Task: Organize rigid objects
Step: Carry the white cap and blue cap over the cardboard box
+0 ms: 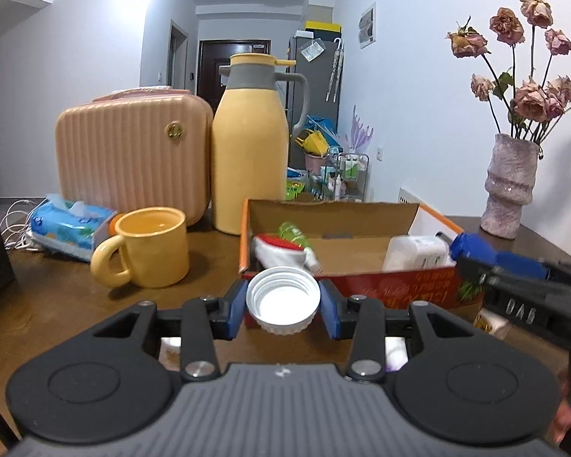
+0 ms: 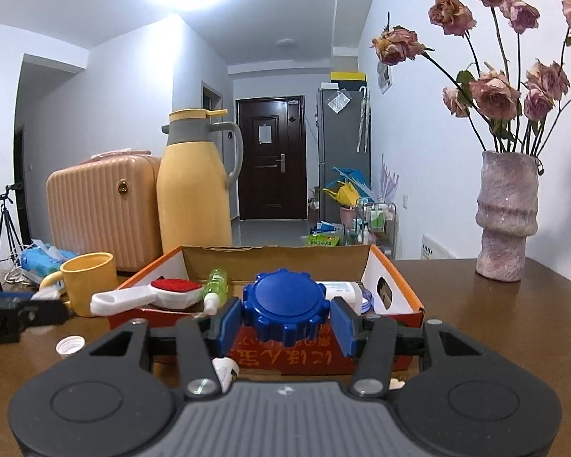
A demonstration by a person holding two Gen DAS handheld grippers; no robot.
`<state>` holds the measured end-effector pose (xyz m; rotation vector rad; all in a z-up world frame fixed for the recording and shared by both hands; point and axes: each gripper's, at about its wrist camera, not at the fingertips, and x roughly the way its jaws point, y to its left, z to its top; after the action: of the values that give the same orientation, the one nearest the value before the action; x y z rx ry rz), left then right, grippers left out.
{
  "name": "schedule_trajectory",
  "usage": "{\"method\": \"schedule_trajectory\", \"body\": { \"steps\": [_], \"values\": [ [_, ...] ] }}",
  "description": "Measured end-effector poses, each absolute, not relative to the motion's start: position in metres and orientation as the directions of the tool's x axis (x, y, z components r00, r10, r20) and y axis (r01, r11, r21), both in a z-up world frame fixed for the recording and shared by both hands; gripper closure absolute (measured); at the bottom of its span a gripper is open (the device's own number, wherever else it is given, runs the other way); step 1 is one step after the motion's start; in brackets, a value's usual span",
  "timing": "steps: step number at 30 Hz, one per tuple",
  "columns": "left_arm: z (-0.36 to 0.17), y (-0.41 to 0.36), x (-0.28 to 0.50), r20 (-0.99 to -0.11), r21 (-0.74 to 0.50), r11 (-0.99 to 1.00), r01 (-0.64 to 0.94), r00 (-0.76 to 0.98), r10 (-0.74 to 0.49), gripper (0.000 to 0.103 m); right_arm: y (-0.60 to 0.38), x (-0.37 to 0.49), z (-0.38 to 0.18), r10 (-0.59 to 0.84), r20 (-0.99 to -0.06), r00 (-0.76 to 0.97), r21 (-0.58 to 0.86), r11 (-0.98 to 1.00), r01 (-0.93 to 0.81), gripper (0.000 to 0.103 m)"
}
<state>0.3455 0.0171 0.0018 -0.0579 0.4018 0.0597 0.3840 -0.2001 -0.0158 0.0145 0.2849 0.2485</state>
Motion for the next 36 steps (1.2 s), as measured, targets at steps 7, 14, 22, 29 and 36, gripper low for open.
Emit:
{"method": "schedule_trajectory", "body": {
  "steps": [7,14,22,29,36],
  "values": [
    [0.007,0.005,0.372,-0.385,-0.081,0.993,-0.091,0.922,0.054,0.062,-0.199,0.395,-0.016,0.247,-0.265,0.932,0.05,0.969,-0.243,0.053],
    [0.014,0.006,0.405,-0.382,-0.129,0.98,-0.15,0.92,0.09,0.062,-0.201,0.417,-0.012,0.235,-0.254,0.938,0.079,0.972,-0.222,0.053],
    [0.013,0.005,0.439,-0.391,-0.14,0.974,-0.18,0.913,0.113,0.062,-0.197,0.447,-0.011,0.225,-0.252,0.941,0.079,0.974,-0.212,0.053],
    [0.009,0.008,0.467,-0.414,-0.148,0.97,-0.195,0.902,0.118,0.062,-0.19,0.471,-0.011,0.215,-0.252,0.944,0.066,0.977,-0.204,0.053],
    [0.007,0.009,0.492,-0.432,-0.135,0.971,-0.198,0.894,0.122,0.062,-0.185,0.493,-0.013,0.209,-0.272,0.939,0.068,0.978,-0.198,0.053]
  ]
}}
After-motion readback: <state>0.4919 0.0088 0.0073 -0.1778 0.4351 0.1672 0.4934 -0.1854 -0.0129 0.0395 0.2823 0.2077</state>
